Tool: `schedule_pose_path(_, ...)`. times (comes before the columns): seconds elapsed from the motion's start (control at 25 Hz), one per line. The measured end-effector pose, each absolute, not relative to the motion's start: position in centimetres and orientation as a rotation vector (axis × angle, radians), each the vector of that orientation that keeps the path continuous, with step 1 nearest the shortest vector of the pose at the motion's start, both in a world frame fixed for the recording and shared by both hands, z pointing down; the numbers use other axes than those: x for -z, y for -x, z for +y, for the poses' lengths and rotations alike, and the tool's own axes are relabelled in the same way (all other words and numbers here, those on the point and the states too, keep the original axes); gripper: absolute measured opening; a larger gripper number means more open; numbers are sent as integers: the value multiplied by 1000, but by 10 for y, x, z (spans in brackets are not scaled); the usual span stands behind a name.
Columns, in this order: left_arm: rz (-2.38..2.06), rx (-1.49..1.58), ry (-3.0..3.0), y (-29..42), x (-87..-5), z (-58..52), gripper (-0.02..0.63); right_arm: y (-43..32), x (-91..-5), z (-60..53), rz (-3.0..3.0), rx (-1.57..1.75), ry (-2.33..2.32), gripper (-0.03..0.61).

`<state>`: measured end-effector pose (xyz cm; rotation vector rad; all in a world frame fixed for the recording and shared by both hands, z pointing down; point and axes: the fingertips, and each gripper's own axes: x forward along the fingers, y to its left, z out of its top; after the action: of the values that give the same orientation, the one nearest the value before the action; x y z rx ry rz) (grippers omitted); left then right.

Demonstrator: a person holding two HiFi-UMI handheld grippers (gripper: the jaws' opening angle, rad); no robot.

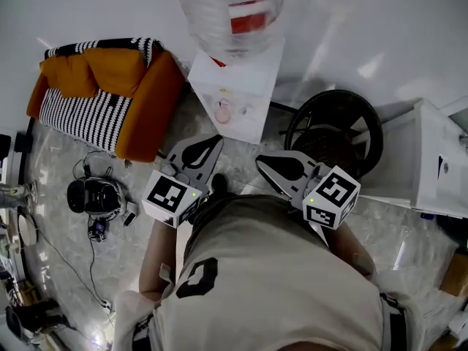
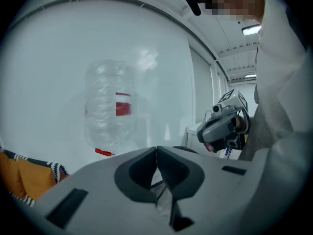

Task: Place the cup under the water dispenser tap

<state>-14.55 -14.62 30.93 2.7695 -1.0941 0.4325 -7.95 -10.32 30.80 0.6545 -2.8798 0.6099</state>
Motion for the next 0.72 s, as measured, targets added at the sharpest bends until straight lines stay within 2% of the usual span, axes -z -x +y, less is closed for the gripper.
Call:
schedule_pose_path(0.28, -1107, -449, -2763, 129, -301, -122, 57, 65, -311, -85, -2913, -624, -650, 28)
schedule_pose_path(0.44, -1157, -493, -2809, 121, -288, -102, 57, 45, -317, -104, -2905, -689, -841, 28)
schedule_pose_path(0.72, -1254, -236, -2669, 148, -261, -67, 57, 63, -301, -98, -2973, -716, -695, 28)
